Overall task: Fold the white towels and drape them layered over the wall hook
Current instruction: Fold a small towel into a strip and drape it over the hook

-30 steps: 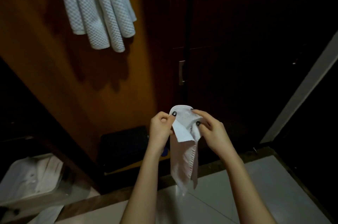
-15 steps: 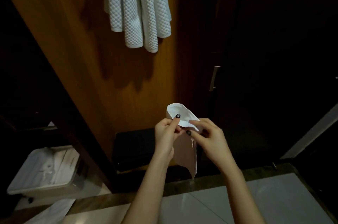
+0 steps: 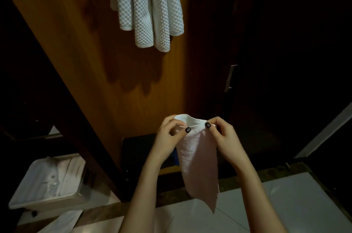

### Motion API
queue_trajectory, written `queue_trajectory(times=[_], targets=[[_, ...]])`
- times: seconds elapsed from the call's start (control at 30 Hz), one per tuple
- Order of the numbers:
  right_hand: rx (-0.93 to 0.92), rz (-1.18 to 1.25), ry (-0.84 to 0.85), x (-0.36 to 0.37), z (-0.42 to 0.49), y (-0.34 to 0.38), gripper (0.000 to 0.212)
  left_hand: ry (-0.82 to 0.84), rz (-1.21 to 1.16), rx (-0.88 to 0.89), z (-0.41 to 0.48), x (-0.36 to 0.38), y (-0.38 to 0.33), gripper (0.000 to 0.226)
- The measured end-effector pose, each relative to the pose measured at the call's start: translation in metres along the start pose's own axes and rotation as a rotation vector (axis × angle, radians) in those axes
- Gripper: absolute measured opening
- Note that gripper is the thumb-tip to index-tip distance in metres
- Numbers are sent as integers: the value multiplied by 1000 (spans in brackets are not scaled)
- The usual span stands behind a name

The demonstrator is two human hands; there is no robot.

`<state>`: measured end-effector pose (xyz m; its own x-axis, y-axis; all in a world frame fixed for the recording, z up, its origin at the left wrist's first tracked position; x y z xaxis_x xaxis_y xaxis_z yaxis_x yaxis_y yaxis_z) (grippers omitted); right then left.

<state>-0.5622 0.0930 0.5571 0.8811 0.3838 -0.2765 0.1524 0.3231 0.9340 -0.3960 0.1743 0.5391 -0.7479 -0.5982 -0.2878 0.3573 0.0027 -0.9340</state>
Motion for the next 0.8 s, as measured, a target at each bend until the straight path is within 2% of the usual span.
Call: queue_trajectory(times=[0.13,0.27,0.47,0.7,0.8], targets=[[2,-33,-22,-8,-1,-3,16,74,-1,-35,1,4,11,20],[-5,-73,-85,-21,-3,-5,15,65,-79,3,-1,1,9,22],[-36,-158,-158,-22,-11,0,14,-61,-206,20,-1,-7,-6,32],[-80,-157,-84,-21,-14,15,15,-204,-151,108,-8,-23,-17,25],[-130,-180,-134,-17,-19,20,15,-232,-140,106,-13,-30,-20,27]])
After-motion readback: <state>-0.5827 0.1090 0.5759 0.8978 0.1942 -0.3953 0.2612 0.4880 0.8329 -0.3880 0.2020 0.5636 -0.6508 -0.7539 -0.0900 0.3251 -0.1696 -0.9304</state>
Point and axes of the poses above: each hand's wrist, its own z-axis towards the middle knuckle, its own x-axis out of the palm, y = z × x, the point moved 4 cm from there along z, towards the middle knuckle, and after that the axes turned 7 degrees about -y, right-handed, at the moved point
